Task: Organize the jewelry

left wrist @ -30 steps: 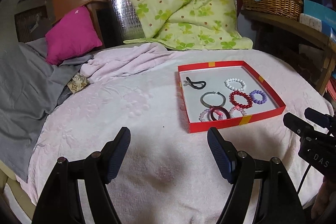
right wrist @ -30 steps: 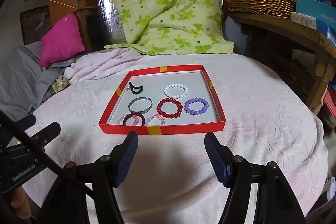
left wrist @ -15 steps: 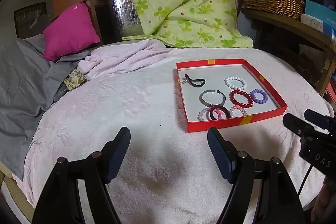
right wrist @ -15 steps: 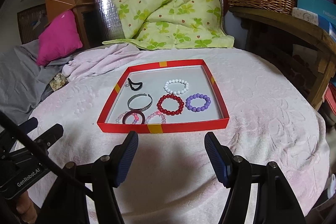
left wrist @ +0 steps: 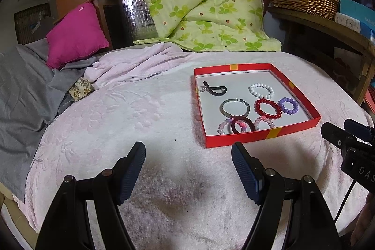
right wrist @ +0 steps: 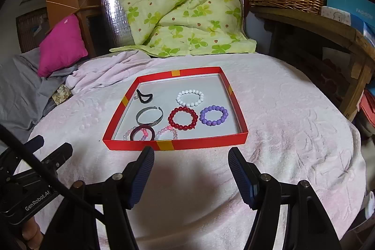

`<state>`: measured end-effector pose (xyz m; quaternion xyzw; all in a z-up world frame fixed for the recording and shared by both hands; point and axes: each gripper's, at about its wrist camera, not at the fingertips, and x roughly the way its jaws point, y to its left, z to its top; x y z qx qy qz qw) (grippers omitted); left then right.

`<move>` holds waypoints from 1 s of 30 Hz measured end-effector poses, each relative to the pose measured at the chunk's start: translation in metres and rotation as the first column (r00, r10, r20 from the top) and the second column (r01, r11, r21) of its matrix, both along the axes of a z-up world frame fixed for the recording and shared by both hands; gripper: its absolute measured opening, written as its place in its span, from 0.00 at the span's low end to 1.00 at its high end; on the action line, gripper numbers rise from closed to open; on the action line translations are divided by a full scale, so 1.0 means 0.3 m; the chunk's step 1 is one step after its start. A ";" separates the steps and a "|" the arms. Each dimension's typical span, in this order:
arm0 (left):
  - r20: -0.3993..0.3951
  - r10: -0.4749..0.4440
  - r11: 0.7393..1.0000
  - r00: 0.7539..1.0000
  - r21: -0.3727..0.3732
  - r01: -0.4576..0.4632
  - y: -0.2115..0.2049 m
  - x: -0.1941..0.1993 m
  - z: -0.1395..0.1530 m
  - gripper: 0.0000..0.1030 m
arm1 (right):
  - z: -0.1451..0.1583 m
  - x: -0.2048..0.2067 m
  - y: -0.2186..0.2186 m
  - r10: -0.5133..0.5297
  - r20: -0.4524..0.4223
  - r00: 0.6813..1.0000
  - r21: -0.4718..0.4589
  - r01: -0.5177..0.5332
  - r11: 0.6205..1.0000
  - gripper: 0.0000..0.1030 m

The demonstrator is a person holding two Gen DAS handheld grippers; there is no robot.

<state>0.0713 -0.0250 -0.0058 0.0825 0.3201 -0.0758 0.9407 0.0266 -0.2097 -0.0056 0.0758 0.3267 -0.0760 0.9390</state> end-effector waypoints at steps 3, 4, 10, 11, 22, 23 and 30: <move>-0.001 -0.002 1.000 1.000 -0.001 0.002 -0.001 0.000 0.000 0.74 | 0.002 -0.002 -0.002 -0.002 0.000 1.000 0.000 0.002 1.000 0.67; 0.000 -0.001 1.000 1.000 0.000 0.001 0.000 0.000 -0.001 0.74 | 0.001 -0.001 -0.001 -0.001 0.000 1.000 0.000 0.001 1.000 0.67; -0.002 -0.005 1.000 1.000 0.000 0.005 -0.004 0.000 0.000 0.74 | 0.001 -0.001 -0.005 -0.001 -0.001 1.000 -0.001 0.001 1.000 0.67; -0.002 -0.005 1.000 1.000 0.000 0.005 -0.005 0.000 0.001 0.74 | 0.002 -0.001 -0.004 -0.001 0.000 1.000 0.000 0.001 1.000 0.67; -0.003 -0.008 1.000 1.000 -0.001 0.008 -0.004 0.001 0.002 0.75 | 0.003 -0.001 -0.007 -0.002 0.000 1.000 -0.001 0.002 1.000 0.67; -0.002 -0.007 1.000 1.000 0.000 0.007 -0.004 0.001 0.002 0.75 | 0.003 -0.001 -0.008 -0.002 0.000 1.000 -0.001 0.002 1.000 0.67; -0.004 -0.008 1.000 1.000 0.000 0.008 -0.004 0.001 0.001 0.75 | 0.002 -0.001 -0.008 -0.002 -0.001 1.000 -0.002 0.002 1.000 0.67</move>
